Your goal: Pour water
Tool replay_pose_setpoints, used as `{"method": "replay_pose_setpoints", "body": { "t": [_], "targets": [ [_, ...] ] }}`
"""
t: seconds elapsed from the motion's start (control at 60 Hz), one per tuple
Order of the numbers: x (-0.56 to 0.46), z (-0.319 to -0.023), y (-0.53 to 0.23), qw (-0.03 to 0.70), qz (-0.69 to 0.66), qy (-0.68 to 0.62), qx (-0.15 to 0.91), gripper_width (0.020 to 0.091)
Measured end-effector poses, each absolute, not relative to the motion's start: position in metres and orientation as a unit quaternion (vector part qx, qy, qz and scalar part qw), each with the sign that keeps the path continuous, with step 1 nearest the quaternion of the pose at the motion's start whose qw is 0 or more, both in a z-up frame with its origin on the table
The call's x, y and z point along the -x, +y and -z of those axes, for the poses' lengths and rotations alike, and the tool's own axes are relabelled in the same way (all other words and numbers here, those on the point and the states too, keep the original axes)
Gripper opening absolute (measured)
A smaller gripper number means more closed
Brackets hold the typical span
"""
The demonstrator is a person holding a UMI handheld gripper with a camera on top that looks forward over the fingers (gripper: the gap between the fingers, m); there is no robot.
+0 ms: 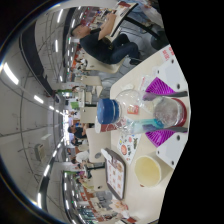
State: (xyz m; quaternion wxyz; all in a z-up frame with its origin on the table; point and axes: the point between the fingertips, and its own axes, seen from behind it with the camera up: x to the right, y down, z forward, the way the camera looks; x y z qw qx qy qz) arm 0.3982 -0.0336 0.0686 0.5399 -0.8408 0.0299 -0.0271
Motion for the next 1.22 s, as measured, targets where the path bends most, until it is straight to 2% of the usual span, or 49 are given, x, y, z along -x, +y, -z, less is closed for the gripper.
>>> {"method": "replay_pose_setpoints", "body": {
  "t": [0.083,0.25,0.283,0.317,0.333,0.383,0.517,0.783,0.933,1.217],
  "targets": [
    [-0.396,-0.069,-0.031,0.538,0.028,0.031,0.842,0.0419],
    [-0.398,-0.063,-0.038,0.514,0.033,0.037,0.856,0.0583],
    [-0.398,-0.059,-0.044,0.497,0.036,0.035,0.866,0.0678],
    [-0.398,-0.058,-0.052,0.483,0.038,0.03,0.874,0.0827],
    [-0.396,-0.057,-0.056,0.475,0.037,0.029,0.879,0.0867],
    [-0.394,-0.058,-0.073,0.456,0.041,0.026,0.889,0.0838],
    [-0.38,-0.069,-0.124,0.411,0.044,0.021,0.91,0.0856],
    [-0.329,-0.114,-0.204,0.38,0.044,0.003,0.924,0.0848],
    [-0.315,-0.127,-0.209,0.383,0.042,0.002,0.923,0.085],
    [-0.301,-0.121,-0.21,0.375,0.045,-0.026,0.926,0.0854]
  ]
}}
